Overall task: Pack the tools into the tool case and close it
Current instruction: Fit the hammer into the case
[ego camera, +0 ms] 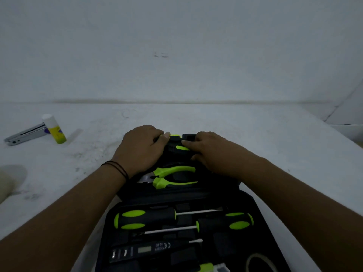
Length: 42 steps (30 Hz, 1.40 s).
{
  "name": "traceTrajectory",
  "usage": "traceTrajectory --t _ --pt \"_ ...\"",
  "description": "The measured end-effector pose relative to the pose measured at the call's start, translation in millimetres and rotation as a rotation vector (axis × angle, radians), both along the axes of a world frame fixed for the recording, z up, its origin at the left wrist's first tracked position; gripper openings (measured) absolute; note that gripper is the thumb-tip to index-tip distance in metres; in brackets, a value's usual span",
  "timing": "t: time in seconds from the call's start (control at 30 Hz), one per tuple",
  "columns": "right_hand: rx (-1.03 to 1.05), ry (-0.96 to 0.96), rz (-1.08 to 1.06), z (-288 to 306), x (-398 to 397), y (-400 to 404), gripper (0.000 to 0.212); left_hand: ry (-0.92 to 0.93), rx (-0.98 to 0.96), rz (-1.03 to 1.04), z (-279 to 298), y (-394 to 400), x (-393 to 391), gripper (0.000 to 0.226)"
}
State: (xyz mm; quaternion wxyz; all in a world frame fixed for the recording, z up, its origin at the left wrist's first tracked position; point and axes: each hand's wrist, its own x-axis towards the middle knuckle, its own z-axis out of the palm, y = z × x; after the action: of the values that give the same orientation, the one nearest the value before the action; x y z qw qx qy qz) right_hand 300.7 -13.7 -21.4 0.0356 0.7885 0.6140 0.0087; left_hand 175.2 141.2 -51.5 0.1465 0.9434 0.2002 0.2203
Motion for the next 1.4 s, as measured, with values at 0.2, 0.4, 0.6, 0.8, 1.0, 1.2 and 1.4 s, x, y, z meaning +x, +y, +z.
traceTrajectory --t 0.2,0.4,0.6,0.8,1.0,1.2,1.4 --pt "0.018 -0.004 0.014 -5 -16 -18 0.052 -0.018 0.011 -0.080 -7 -7 -13 0.050" --pt "-0.022 0.056 -0.014 1 -19 -23 0.052 0.009 -0.018 -0.055 -6 -10 -16 0.069" --pt "-0.005 0.046 -0.060 0 -23 -23 0.051 0.030 -0.085 -0.048 0 -11 -17 0.062" --pt "0.044 0.083 -0.108 -6 -25 -23 0.050 0.088 -0.167 -0.043 5 -11 -17 0.063" --pt "0.100 0.018 -0.108 -5 -31 -29 0.035 0.142 -0.260 -0.059 15 -14 -18 0.054" --pt "0.057 0.025 -0.153 4 -29 -32 0.036 0.203 -0.285 -0.027 17 -11 -17 0.045" --pt "0.025 0.116 -0.180 9 -26 -28 0.036 0.125 -0.455 -0.028 18 -14 -22 0.034"
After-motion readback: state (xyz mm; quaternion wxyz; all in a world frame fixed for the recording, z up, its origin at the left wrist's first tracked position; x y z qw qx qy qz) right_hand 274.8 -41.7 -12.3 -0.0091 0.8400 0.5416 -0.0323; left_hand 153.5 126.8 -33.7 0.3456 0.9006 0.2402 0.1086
